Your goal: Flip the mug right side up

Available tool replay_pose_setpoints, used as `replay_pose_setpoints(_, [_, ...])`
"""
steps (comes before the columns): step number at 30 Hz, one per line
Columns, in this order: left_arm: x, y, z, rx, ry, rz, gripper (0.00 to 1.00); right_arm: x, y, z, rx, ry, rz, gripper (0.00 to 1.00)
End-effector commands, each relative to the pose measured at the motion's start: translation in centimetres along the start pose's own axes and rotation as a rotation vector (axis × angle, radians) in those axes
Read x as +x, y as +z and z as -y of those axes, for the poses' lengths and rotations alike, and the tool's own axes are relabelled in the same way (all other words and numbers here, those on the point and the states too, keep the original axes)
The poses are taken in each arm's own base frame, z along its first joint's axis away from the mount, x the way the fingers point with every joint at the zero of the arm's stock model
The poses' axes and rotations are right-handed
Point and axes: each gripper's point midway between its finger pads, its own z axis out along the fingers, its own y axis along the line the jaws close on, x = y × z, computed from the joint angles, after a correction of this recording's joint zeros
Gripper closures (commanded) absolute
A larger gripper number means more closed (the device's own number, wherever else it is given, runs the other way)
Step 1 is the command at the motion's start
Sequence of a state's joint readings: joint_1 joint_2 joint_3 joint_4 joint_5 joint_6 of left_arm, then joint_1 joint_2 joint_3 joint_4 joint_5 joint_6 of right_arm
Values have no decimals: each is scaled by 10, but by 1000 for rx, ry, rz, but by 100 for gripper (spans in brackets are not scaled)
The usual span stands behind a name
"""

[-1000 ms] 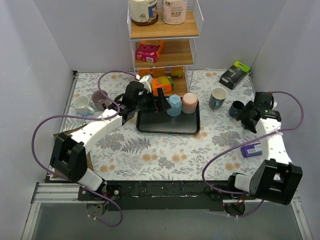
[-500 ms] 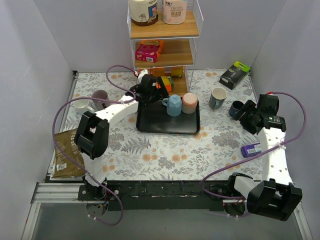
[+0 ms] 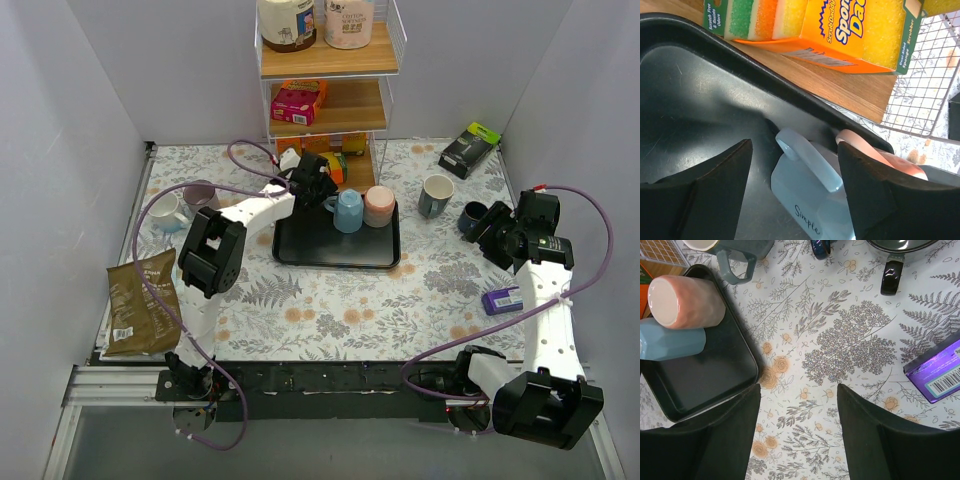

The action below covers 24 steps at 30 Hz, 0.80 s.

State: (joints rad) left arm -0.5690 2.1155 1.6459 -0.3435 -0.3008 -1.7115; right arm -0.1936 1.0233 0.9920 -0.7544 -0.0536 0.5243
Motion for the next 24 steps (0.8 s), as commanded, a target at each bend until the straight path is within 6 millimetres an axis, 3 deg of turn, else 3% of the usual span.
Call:
replay_pose_setpoints(1, [-4,-1,9,5,2,-3,36,-5,-4,-8,-31,-7,24,31])
replay_pose_setpoints(4, [7,-2,-6,-16,28,-30,45,-9,-4,-8,-27,-10,38,31])
replay_pose_setpoints(7, [8,-11,-8,12,57,-39,52,-11,-3,-9,-27,-12,45,31])
replay_pose_setpoints(8, [15,-11,-18,4,75,-46,53,-11,-3,-8,-27,-12,44,31])
replay_pose_setpoints(10, [9,-21,-13,38,77,-22,54,-11,-2,-8,-29,-11,44,32])
replay_pose_setpoints(11, [17,-23,-23,36,96,-40,55,-10,-2,-9,-33,-11,44,31])
replay_pose_setpoints(13, [16,-32,-22,68,110,-33,56,-9,0,-9,-35,-7,41,32])
replay_pose_setpoints(15, [28,-36,-31,75,148,-65,58,-7,1,-8,-31,-7,34,32])
replay_pose_setpoints(16, [25,-45,-24,116,158,-52,59,-8,1,-7,-31,-6,38,32])
replay_pose_setpoints(18, [38,-53,-34,137,198,-70,59,-7,1,-6,-28,-7,40,32])
replay_pose_setpoints(24, [20,-86,-16,295,338,16,48,0,4,-3,-29,-5,23,32])
